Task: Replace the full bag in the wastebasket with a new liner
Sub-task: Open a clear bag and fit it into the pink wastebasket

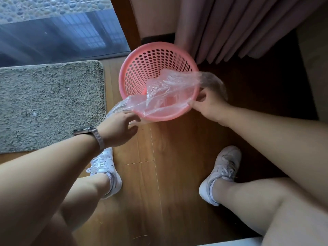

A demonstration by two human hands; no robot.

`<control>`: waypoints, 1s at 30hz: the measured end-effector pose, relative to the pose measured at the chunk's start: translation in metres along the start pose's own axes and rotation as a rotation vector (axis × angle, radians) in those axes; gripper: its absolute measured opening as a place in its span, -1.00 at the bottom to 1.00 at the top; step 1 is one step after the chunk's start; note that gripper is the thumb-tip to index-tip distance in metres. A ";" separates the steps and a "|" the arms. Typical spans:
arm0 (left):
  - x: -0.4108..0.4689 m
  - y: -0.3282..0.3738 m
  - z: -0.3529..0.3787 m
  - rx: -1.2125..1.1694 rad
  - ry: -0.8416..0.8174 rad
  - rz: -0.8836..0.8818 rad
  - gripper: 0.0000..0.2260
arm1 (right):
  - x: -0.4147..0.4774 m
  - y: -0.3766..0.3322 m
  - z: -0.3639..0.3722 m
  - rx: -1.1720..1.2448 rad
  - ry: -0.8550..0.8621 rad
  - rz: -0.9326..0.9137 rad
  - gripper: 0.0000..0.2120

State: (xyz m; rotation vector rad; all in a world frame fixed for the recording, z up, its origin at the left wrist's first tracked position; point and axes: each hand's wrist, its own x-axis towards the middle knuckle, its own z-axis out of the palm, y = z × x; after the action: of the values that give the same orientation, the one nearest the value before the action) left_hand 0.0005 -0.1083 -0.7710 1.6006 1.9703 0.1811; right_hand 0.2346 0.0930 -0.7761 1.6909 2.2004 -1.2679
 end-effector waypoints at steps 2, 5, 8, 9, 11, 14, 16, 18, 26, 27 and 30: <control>0.000 0.001 -0.001 -0.101 0.021 -0.077 -0.70 | 0.005 -0.004 0.005 0.062 -0.012 0.032 -0.59; 0.002 0.001 -0.004 -0.242 0.029 -0.170 -0.76 | 0.010 -0.009 0.011 0.068 0.010 0.086 -0.56; 0.004 0.001 -0.010 -0.326 0.063 -0.248 -0.79 | 0.012 -0.016 0.014 0.126 0.017 0.151 -0.68; 0.004 0.001 -0.012 -0.340 0.074 -0.274 -0.80 | 0.011 -0.018 0.016 0.146 0.015 0.176 -0.74; 0.004 -0.001 -0.014 -0.370 0.083 -0.342 -0.79 | 0.009 -0.021 0.017 0.158 0.012 0.230 -0.79; 0.004 -0.005 -0.012 -0.402 0.121 -0.461 -0.83 | 0.007 -0.022 0.018 0.175 -0.028 0.299 -0.56; 0.004 -0.008 -0.010 -0.399 0.149 -0.529 -0.85 | 0.003 -0.022 0.018 0.194 -0.026 0.295 -0.52; 0.003 -0.011 -0.008 -0.406 0.145 -0.575 -0.82 | -0.001 -0.021 0.015 0.184 -0.021 0.259 -0.51; 0.011 -0.009 -0.012 -0.588 0.183 -0.668 -0.89 | -0.007 -0.015 0.004 0.046 -0.229 0.174 -0.64; 0.011 -0.009 -0.012 -0.565 0.183 -0.689 -0.87 | -0.008 -0.015 0.003 0.030 -0.252 0.164 -0.63; 0.009 -0.014 -0.012 -0.525 0.192 -0.725 -0.75 | -0.008 -0.012 0.000 -0.030 -0.293 0.122 -0.59</control>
State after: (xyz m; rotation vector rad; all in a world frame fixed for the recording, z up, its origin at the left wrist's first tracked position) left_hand -0.0184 -0.1008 -0.7704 0.5111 2.2672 0.5158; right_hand 0.2280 0.0870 -0.7655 1.4922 1.9106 -1.3462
